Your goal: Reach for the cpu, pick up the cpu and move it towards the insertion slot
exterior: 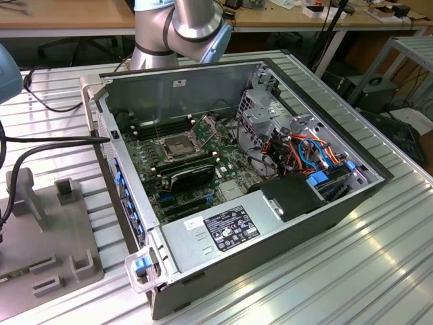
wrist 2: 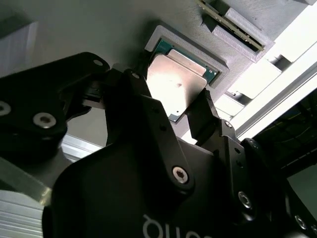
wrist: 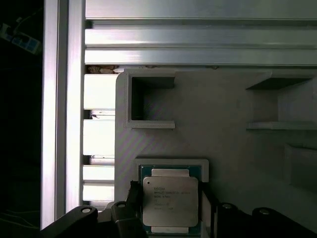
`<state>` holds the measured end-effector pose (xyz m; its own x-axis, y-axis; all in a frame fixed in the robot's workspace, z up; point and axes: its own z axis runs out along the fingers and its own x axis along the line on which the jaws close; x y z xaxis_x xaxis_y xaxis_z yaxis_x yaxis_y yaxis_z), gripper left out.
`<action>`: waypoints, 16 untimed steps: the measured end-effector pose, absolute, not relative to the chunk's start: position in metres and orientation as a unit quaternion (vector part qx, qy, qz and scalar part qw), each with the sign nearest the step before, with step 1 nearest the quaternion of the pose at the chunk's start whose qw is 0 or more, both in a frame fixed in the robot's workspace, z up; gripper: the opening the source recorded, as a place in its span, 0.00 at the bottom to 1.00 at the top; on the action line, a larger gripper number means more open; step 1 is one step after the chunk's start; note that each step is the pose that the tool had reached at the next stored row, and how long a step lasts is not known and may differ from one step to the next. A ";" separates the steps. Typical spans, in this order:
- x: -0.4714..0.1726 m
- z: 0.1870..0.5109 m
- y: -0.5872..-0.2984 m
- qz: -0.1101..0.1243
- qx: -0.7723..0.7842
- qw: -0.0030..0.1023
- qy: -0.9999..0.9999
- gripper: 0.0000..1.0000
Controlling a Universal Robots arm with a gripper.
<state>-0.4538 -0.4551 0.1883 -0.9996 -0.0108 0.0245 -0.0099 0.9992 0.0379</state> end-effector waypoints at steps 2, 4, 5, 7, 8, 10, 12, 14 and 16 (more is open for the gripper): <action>-0.454 0.188 -0.455 -0.019 0.005 0.012 -1.000 0.58; -0.454 0.188 -0.455 -0.019 0.005 0.012 -1.000 0.55; -0.454 0.188 -0.455 -0.019 0.005 0.012 -1.000 0.55; -0.454 0.188 -0.455 -0.019 0.005 0.012 -1.000 0.55; -0.454 0.188 -0.455 -0.019 0.005 0.012 -1.000 0.55; -0.454 0.188 -0.455 -0.019 0.005 0.012 -1.000 0.55; -0.454 0.188 -0.455 -0.019 0.005 0.012 -1.000 0.55; -0.454 0.189 -0.455 -0.019 0.005 0.012 -1.000 0.55; -0.454 0.192 -0.455 -0.019 0.005 0.012 -1.000 0.55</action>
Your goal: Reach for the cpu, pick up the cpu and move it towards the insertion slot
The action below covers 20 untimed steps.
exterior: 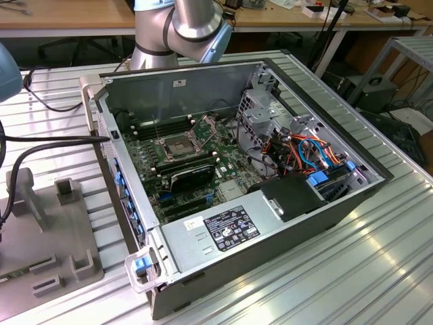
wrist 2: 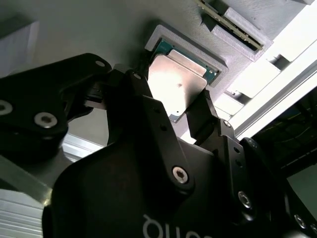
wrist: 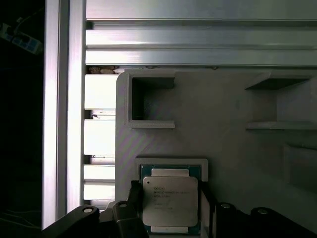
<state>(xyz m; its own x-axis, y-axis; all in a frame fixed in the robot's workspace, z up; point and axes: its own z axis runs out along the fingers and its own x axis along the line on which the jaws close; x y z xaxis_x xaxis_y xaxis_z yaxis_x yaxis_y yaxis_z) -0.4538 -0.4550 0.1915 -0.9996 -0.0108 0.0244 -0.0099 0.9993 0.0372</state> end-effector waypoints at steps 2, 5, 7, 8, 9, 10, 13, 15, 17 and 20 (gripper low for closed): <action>-0.454 0.195 -0.455 -0.019 0.005 0.012 -1.000 0.55; -0.454 0.199 -0.455 -0.019 0.005 0.012 -1.000 0.55; -0.454 0.203 -0.455 -0.019 0.005 0.012 -1.000 0.55; -0.454 0.205 -0.455 -0.019 0.005 0.012 -1.000 0.55; -0.454 0.208 -0.455 -0.019 0.005 0.012 -1.000 0.55; -0.454 0.210 -0.455 -0.019 0.005 0.012 -1.000 0.55; -0.454 0.214 -0.455 -0.019 0.005 0.012 -1.000 0.55; -0.454 0.217 -0.455 -0.019 0.005 0.012 -1.000 0.55; -0.454 0.219 -0.455 -0.019 0.005 0.012 -1.000 0.55; -0.454 0.223 -0.455 -0.019 0.005 0.012 -1.000 0.55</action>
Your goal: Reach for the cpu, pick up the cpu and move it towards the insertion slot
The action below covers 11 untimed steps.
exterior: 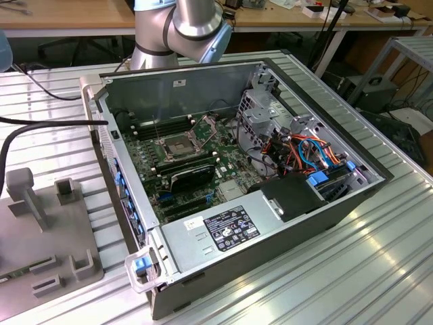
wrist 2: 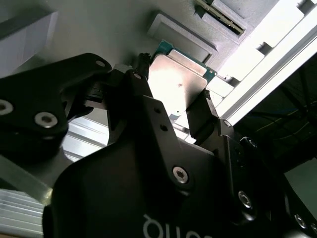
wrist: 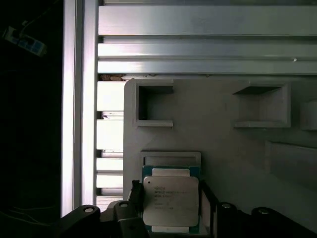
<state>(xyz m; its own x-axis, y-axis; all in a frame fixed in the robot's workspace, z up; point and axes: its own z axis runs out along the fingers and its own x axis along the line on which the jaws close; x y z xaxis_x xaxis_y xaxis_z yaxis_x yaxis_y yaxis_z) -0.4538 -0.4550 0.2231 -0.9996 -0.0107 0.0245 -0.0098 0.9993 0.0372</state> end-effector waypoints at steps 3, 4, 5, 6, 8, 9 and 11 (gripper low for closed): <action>-0.454 0.224 -0.455 -0.019 0.005 0.012 -1.000 0.55; -0.454 0.224 -0.455 -0.019 0.005 0.012 -1.000 0.55; -0.454 0.225 -0.455 -0.019 0.005 0.012 -1.000 0.55; -0.454 0.225 -0.455 -0.019 0.005 0.012 -1.000 0.55; -0.454 0.225 -0.455 -0.019 0.005 0.012 -1.000 0.55; -0.454 0.225 -0.455 -0.019 0.005 0.012 -1.000 0.55; -0.454 0.225 -0.455 -0.019 0.005 0.012 -1.000 0.55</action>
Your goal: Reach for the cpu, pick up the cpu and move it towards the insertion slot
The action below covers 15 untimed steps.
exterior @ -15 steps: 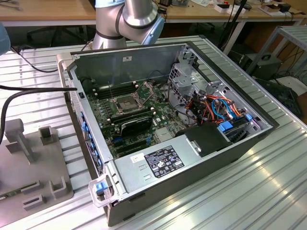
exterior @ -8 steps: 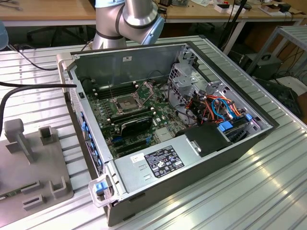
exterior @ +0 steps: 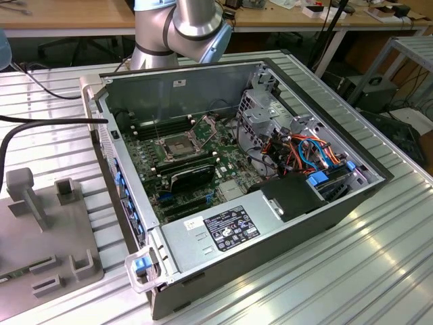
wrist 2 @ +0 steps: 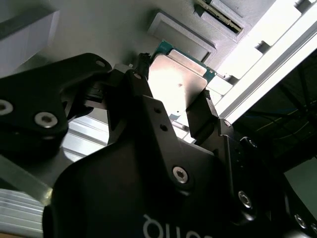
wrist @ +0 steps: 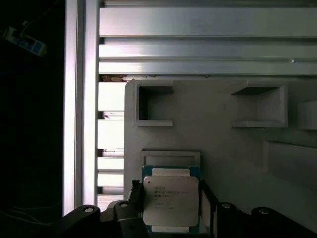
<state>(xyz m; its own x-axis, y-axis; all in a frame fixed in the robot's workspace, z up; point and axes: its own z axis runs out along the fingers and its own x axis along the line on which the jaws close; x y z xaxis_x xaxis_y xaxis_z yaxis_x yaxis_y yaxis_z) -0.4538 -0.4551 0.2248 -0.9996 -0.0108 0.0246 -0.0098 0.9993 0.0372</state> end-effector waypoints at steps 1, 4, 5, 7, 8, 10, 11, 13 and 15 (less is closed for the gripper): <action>-0.454 0.225 -0.455 -0.019 0.005 0.012 -1.000 0.55; -0.454 0.226 -0.455 -0.019 0.005 0.012 -1.000 0.55; -0.454 0.226 -0.455 -0.018 0.005 0.012 -1.000 0.55; -0.454 0.228 -0.455 -0.019 0.005 0.012 -1.000 0.55; -0.454 0.230 -0.455 -0.019 0.005 0.012 -1.000 0.55; -0.454 0.232 -0.455 -0.019 0.005 0.012 -1.000 0.55; -0.454 0.232 -0.455 -0.019 0.005 0.012 -1.000 0.55; -0.454 0.234 -0.455 -0.019 0.005 0.012 -1.000 0.55; -0.454 0.236 -0.455 -0.019 0.005 0.012 -1.000 0.55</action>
